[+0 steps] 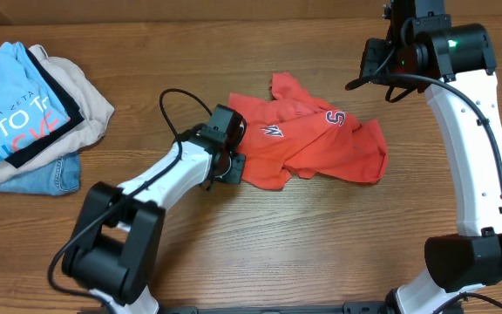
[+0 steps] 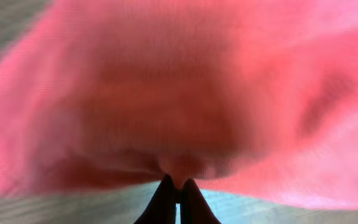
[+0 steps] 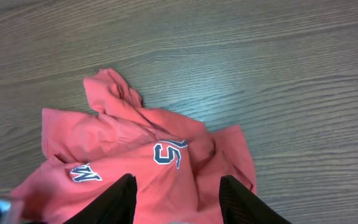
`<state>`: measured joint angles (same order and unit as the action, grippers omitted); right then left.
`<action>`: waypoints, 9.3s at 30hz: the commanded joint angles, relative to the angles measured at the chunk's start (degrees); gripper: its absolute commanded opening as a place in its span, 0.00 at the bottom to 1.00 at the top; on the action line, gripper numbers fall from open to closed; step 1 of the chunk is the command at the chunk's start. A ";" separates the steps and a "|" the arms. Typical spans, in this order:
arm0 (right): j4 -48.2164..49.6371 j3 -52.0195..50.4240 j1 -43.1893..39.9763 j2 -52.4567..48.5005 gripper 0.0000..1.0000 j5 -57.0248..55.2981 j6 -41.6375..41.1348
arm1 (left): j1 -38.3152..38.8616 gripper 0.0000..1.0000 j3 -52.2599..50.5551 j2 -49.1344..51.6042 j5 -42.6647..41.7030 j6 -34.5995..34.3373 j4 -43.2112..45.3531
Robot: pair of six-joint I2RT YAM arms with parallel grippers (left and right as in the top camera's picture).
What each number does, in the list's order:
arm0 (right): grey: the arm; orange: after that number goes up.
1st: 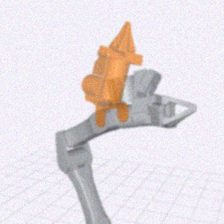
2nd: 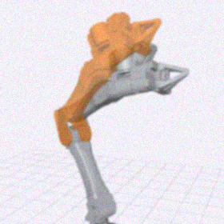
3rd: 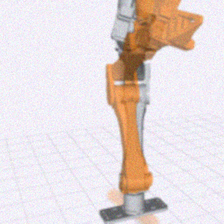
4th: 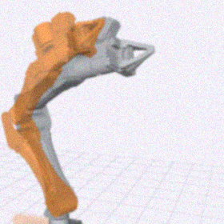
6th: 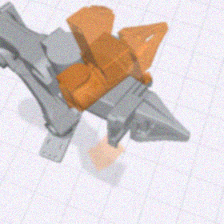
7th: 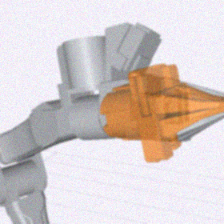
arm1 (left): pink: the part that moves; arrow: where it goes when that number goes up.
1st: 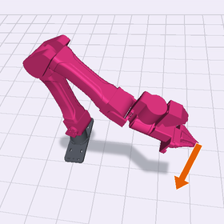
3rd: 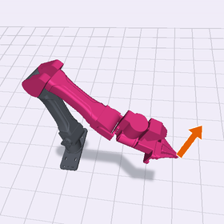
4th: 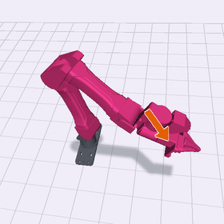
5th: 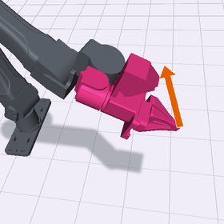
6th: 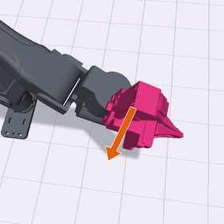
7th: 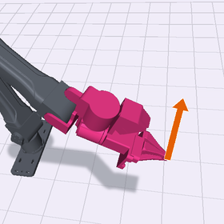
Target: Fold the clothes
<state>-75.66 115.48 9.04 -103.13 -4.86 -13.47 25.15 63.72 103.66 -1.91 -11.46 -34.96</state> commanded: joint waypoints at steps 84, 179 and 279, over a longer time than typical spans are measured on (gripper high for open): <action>5.68 -13.07 -2.43 3.50 0.04 14.56 -2.10 | -26.25 0.04 29.49 -28.52 8.90 -0.68 -18.71; -21.11 -5.51 -13.22 -9.51 0.04 5.84 2.84 | -22.53 0.04 47.69 11.34 -8.81 10.60 -61.88; 24.52 -40.17 -13.29 3.61 0.04 1.97 -1.07 | -23.74 0.04 2.62 -11.02 16.04 -15.76 -5.46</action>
<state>-52.16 75.33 -4.03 -98.98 -1.93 -14.76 1.78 66.72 90.56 12.69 -26.68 -41.43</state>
